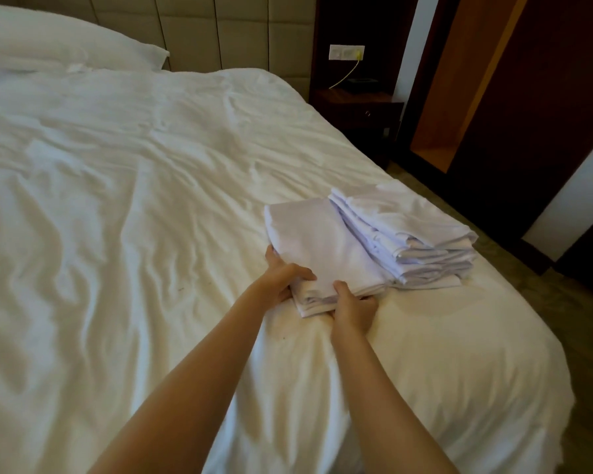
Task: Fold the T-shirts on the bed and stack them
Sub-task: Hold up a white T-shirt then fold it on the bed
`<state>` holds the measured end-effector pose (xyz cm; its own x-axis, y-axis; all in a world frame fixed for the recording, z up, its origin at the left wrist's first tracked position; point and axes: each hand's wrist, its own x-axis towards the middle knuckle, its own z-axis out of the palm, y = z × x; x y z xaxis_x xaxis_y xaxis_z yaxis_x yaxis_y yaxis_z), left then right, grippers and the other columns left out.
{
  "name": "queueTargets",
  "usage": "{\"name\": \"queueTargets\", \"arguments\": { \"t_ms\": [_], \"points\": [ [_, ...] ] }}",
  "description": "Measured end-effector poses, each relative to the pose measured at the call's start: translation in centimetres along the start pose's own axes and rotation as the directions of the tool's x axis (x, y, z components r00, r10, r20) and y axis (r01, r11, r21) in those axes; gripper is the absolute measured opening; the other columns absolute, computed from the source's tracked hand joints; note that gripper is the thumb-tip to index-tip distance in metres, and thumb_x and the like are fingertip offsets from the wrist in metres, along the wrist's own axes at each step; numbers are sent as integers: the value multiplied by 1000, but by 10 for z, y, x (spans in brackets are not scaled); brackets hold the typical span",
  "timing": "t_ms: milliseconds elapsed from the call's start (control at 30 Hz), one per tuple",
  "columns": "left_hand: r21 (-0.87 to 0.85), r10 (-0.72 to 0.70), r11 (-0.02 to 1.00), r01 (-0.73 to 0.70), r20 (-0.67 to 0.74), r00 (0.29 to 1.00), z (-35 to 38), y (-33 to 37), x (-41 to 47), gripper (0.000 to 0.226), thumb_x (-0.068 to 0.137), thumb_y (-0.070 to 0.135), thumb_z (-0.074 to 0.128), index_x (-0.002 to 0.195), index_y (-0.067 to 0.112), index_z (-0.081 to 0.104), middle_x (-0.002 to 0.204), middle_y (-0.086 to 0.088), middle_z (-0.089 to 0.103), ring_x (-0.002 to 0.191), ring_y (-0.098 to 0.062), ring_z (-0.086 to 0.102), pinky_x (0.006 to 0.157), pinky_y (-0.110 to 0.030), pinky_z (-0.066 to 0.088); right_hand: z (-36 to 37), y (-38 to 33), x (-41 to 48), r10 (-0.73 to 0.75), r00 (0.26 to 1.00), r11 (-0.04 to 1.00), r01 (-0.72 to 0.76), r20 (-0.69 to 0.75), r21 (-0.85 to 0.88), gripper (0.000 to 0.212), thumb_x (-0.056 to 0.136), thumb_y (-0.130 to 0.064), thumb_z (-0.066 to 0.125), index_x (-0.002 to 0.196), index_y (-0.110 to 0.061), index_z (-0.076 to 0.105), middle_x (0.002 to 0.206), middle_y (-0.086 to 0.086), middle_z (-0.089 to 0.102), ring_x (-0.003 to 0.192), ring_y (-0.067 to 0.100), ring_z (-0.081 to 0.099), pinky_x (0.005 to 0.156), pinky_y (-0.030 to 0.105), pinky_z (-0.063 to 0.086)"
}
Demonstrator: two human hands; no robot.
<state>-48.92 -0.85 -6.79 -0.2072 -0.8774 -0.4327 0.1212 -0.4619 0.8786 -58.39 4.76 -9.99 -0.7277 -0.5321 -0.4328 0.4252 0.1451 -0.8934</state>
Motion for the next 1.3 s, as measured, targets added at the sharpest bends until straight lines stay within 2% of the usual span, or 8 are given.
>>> {"name": "queueTargets", "arguments": {
  "t_ms": [100, 167, 267, 400, 600, 800, 1033, 1300],
  "points": [
    [172, 12, 985, -5, -40, 999, -2, 2, -13, 111, 75, 0, 71, 147, 29, -8, 141, -12, 34, 124, -33, 44, 94, -46, 48, -2, -4, -17, -146, 987, 962, 125, -71, -244, 55, 72, -14, 75, 115, 3, 44, 116, 20, 57, 101, 37, 57, 87, 45, 48],
    [323, 38, 946, -22, -45, 998, -3, 8, -24, 105, 79, 8, 70, 147, 27, -8, 141, -13, 36, 123, -33, 45, 88, -39, 50, -4, -7, -28, -265, 962, 891, 220, -61, -398, 48, 75, -13, 73, 112, 2, 46, 116, 23, 55, 104, 40, 53, 90, 46, 44],
    [533, 87, 845, -50, -44, 995, -16, 20, -42, 94, 85, 16, 65, 148, 23, -4, 140, -16, 38, 122, -33, 46, 81, -34, 44, -7, -14, -46, -398, 915, 761, 370, 67, -534, 34, 81, -8, 64, 111, -1, 49, 121, 21, 50, 108, 38, 48, 87, 41, 39],
    [655, 147, 753, -67, -68, 987, -42, 37, -62, 86, 87, 13, 61, 148, 18, 1, 140, -19, 35, 122, -33, 44, 91, -35, 43, 0, -25, -65, -517, 802, 525, 572, 297, -630, 28, 83, -3, 57, 110, -5, 50, 120, 16, 49, 109, 34, 45, 85, 37, 37],
    [764, 250, 643, -56, -141, 958, -94, 62, -95, 77, 88, 13, 58, 148, 13, 9, 141, -20, 34, 124, -33, 43, 98, -34, 37, 26, -34, -99, -360, 636, 219, 769, 683, -601, 28, 87, -6, 52, 115, -9, 48, 122, 12, 47, 112, 29, 44, 88, 32, 37],
    [843, 293, 536, 45, -236, 926, -152, 74, -125, 73, 88, 14, 56, 147, 14, 12, 141, -18, 30, 125, -34, 41, 100, -37, 38, 60, -35, -139, -181, 486, 40, 872, 855, -488, 35, 90, -10, 50, 125, -11, 47, 128, 10, 44, 117, 27, 43, 92, 31, 37],
    [844, 319, 509, 171, -369, 873, -228, 82, -161, 67, 88, 16, 54, 146, 13, 20, 141, -17, 31, 123, -35, 43, 100, -39, 41, 108, -20, -199, -50, 315, -33, 948, 948, -317, 35, 92, -15, 50, 127, -14, 47, 133, 8, 41, 122, 26, 40, 94, 30, 32],
    [805, 328, 489, 335, -526, 785, -325, 84, -204, 63, 91, 21, 54, 145, 9, 25, 144, -20, 27, 128, -37, 38, 102, -40, 38, 159, 17, -267, 65, 145, -41, 989, 987, -143, 35, 92, -16, 49, 127, -14, 47, 132, 8, 41, 122, 26, 39, 95, 31, 32]
  ]
}}
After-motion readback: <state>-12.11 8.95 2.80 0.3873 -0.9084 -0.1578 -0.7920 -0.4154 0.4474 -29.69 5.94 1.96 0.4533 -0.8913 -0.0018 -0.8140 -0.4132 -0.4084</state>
